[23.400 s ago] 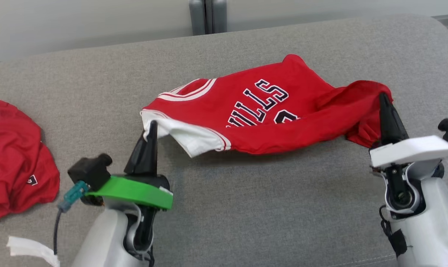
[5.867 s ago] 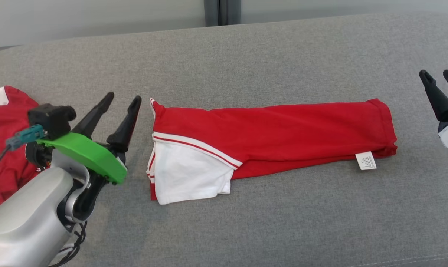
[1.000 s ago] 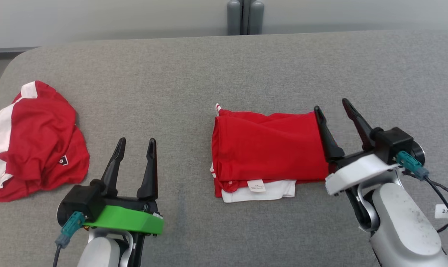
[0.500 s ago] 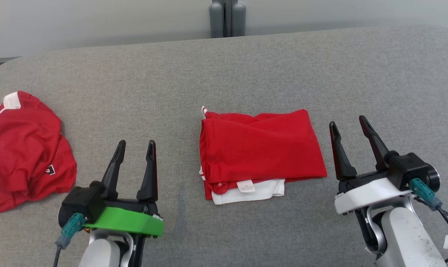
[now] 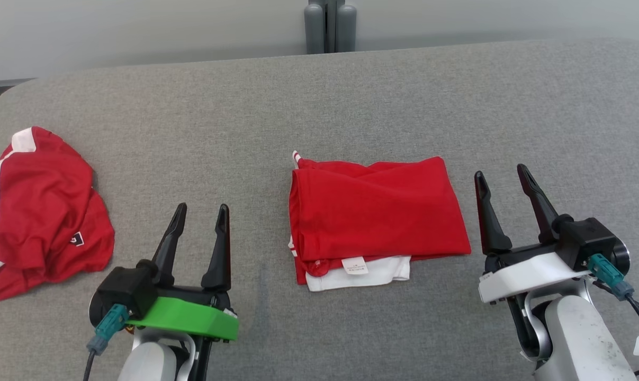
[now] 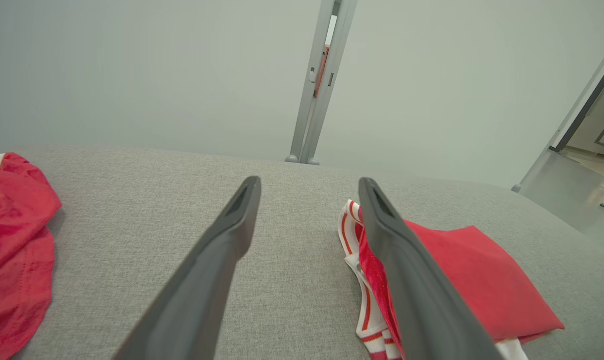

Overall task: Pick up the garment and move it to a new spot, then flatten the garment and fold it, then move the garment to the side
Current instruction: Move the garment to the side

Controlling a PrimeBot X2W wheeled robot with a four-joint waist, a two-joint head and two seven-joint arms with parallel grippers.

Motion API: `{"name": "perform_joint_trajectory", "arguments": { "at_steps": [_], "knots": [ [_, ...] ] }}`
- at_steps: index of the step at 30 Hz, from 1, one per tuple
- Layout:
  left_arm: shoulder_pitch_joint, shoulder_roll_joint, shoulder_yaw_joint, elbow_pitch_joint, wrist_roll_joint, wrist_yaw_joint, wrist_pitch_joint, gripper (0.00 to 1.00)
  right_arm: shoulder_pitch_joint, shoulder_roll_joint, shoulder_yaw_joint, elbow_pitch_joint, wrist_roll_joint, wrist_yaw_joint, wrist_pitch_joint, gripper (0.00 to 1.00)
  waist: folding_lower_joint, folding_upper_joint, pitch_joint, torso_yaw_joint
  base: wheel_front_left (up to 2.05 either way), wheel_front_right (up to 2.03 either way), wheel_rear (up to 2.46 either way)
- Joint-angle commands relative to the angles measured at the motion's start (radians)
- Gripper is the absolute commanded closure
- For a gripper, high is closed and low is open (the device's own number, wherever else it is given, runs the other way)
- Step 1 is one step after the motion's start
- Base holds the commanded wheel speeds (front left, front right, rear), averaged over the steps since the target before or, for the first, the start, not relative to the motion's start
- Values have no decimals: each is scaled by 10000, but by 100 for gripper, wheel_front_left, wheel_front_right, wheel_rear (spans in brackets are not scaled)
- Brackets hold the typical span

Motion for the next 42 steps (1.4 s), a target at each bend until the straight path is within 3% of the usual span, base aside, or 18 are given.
{"name": "perform_joint_trajectory", "arguments": {
  "at_steps": [1,9,19,29,31,36,42],
  "knots": [
    [42,24,-4,8,-2,-27,-28,0,-1,28,-32,19,18,-3,-29,0,0,0,9,39,0,0,0],
    [-109,24,-295,75,40,-27,-28,0,-1,63,-366,685,65,-3,-28,0,0,0,138,331,0,0,0],
    [-399,23,-664,234,77,-27,-28,0,-1116,98,-445,3104,116,-4,402,0,0,0,823,728,0,0,0],
    [-659,23,-727,245,-39,-27,-28,0,-2023,146,-172,4901,1013,0,844,0,0,0,1224,979,0,0,0],
    [-663,22,-655,241,-43,-27,-28,0,-2126,154,12,5141,1174,0,855,100,0,0,1234,924,0,0,0],
    [-686,24,-634,215,111,-27,-28,0,-2532,-89,498,5270,1170,-2,622,100,0,0,1220,559,0,0,0],
    [-738,87,-655,154,251,-27,-28,0,-3058,-967,1279,5131,885,-10,529,100,0,0,1261,-159,0,0,0]
  ]
}}
